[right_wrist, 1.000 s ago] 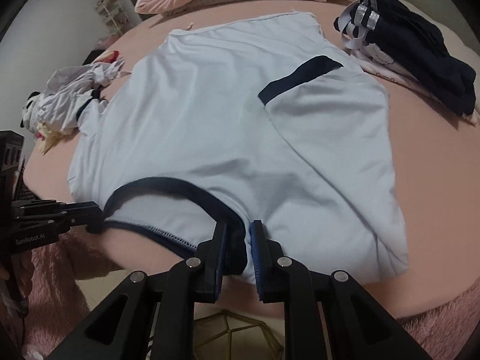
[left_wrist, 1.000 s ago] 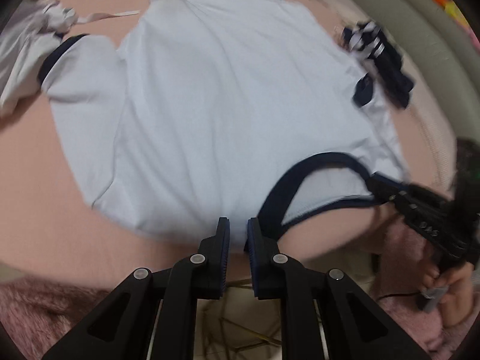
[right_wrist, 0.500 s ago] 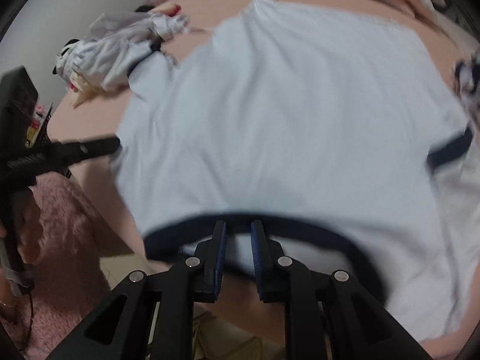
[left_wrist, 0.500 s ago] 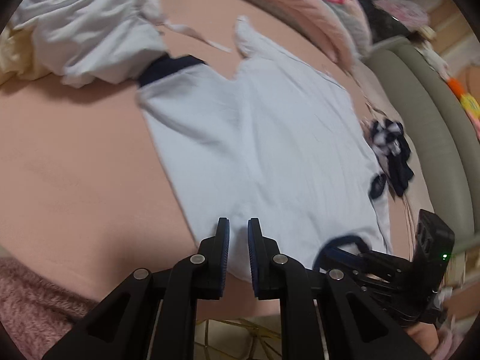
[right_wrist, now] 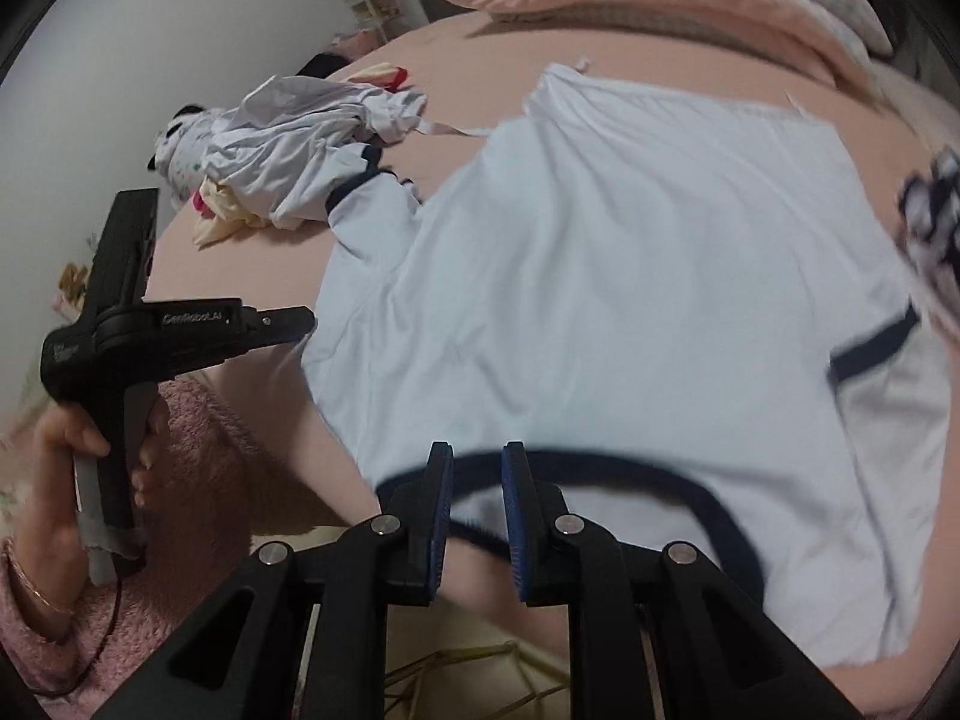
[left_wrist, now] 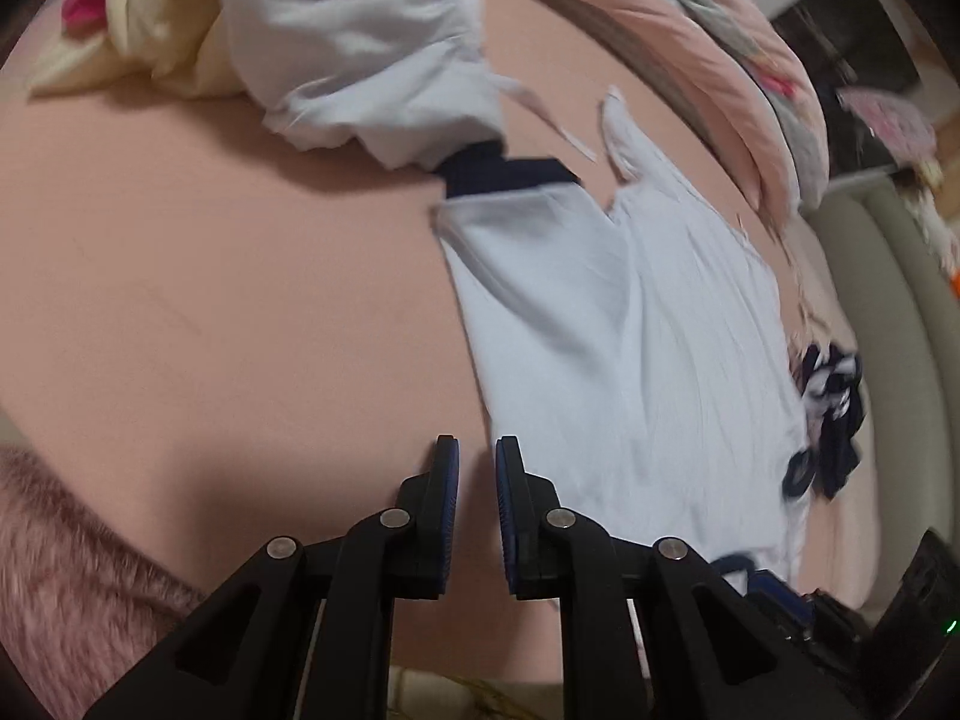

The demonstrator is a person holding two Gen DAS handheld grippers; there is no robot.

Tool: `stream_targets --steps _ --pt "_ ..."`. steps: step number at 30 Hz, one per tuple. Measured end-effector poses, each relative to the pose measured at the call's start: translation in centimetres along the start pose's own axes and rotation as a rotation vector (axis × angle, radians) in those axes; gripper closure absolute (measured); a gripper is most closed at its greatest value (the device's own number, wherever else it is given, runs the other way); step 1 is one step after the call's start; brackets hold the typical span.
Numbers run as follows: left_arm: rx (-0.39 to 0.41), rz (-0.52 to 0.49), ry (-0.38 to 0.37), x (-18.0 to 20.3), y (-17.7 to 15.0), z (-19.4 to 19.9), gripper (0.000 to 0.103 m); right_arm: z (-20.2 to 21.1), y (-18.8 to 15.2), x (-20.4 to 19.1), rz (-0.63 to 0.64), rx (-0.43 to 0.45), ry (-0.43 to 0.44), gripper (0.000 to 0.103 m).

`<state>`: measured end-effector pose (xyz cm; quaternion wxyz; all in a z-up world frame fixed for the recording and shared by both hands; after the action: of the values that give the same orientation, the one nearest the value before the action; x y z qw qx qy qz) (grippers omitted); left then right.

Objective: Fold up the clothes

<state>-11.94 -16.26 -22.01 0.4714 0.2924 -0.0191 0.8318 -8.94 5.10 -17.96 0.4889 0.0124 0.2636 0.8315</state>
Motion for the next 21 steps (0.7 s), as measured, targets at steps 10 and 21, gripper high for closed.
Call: stream_targets --steps 10,21 --pt "0.037 -0.034 0.001 0.6 5.5 -1.9 0.05 -3.8 9.0 -2.1 0.017 -0.012 0.022 0.087" --pt "0.059 -0.077 -0.126 0.1 8.4 -2.9 0.05 -9.4 16.1 -3.6 -0.034 -0.059 0.093 0.087"
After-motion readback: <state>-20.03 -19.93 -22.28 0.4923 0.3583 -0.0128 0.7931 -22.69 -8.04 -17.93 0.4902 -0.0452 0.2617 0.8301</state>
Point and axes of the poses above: each gripper's, at about its wrist camera, not at the fingertips, and z roughly against the way its jaws point, x to its right, y to its top, the point moved 8 cm from there along -z, roughly the way its jaws point, and after that the axes turned 2 degrees about -x, right-handed, at the moved point
